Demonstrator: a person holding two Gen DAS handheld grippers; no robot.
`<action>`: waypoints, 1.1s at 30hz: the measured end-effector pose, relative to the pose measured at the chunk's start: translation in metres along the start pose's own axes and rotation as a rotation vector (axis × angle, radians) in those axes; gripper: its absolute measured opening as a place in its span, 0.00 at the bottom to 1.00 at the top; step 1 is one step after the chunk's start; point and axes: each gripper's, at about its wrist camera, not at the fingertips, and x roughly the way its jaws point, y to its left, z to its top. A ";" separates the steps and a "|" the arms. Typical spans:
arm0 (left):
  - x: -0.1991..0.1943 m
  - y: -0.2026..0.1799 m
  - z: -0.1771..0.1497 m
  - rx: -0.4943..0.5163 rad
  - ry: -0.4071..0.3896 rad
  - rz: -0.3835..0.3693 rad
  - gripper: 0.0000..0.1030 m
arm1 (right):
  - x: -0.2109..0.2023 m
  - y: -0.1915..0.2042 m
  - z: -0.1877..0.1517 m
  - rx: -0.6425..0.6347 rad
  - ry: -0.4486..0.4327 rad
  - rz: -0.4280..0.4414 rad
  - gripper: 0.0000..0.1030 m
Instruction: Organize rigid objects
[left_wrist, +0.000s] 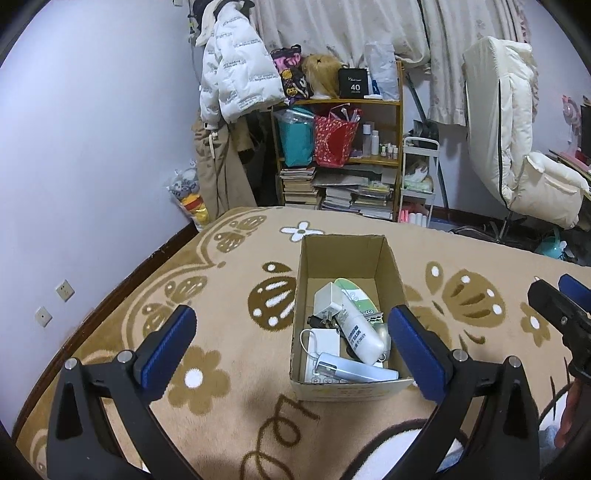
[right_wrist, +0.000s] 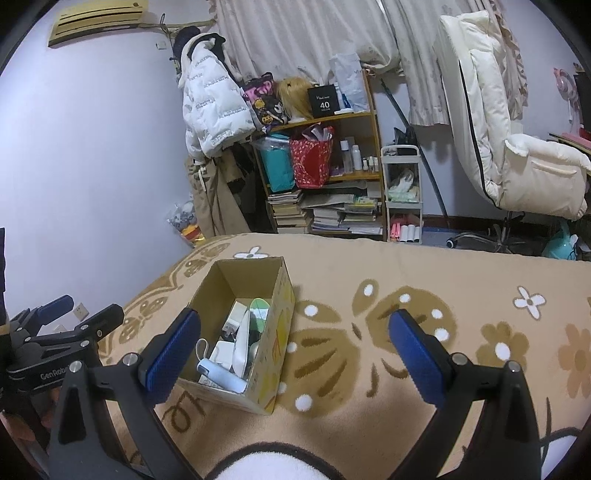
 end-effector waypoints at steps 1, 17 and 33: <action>0.001 0.001 0.000 -0.003 0.003 0.001 1.00 | 0.000 0.000 -0.001 0.001 0.004 -0.002 1.00; 0.003 0.004 0.000 -0.002 0.000 0.000 1.00 | 0.004 0.001 -0.005 0.003 0.029 -0.003 1.00; -0.002 0.002 0.000 0.009 -0.010 0.003 1.00 | 0.006 0.002 -0.010 0.005 0.040 -0.011 1.00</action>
